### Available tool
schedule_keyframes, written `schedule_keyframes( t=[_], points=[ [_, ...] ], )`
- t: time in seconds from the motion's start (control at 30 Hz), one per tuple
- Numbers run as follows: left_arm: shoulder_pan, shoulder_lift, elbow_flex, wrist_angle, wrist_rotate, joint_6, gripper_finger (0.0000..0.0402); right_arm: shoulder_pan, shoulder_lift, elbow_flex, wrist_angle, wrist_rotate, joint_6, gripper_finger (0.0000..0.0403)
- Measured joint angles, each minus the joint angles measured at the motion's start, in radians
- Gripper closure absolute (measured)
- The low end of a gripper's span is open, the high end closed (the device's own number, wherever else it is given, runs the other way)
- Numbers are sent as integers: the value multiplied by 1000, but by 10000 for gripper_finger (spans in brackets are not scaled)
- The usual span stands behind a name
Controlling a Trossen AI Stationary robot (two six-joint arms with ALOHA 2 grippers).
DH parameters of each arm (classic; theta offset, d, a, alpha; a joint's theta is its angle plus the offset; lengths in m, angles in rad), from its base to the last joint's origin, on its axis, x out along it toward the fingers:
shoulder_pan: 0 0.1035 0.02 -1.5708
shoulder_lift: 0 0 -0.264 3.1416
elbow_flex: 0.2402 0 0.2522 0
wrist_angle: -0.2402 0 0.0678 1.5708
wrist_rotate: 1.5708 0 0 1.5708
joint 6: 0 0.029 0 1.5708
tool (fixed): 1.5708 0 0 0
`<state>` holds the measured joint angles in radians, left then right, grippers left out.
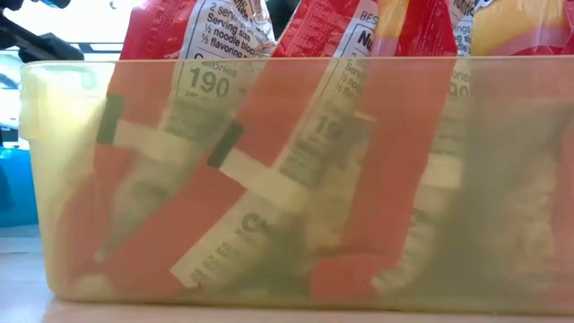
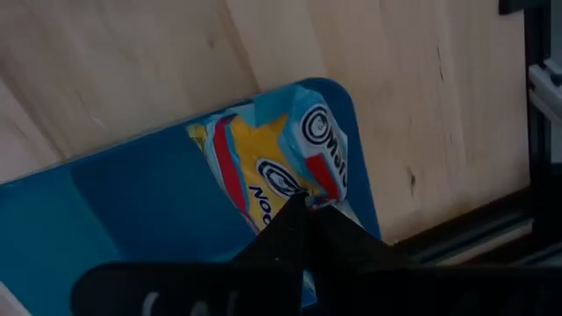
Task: Sort Maruchan noodles
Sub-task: Put the blue noodle pack into the blue bin, then put the bottom right noodle pack into the blue bin
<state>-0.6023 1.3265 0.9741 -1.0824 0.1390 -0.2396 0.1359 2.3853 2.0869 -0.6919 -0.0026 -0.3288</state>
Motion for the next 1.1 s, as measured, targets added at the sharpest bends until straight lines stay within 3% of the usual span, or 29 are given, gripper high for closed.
schedule_keyframes(
  t=[0.23,0.4,0.6,0.8,0.97,1.1],
  points=[
    [57,0,0,64,54,-72,386,21,-58,0,-262,3,147,210],
    [79,0,0,76,117,-141,378,14,-85,0,-348,4,204,210],
    [84,0,0,42,106,-199,329,13,-98,-2,-382,25,222,212],
    [116,-20,2,-55,82,-187,266,14,-150,-2,-511,121,268,212],
    [101,-98,28,-113,-42,-247,240,15,-254,-114,-593,202,362,212],
    [-4,-223,27,-79,-282,-273,245,16,-394,-344,-533,215,443,212]
  ],
)
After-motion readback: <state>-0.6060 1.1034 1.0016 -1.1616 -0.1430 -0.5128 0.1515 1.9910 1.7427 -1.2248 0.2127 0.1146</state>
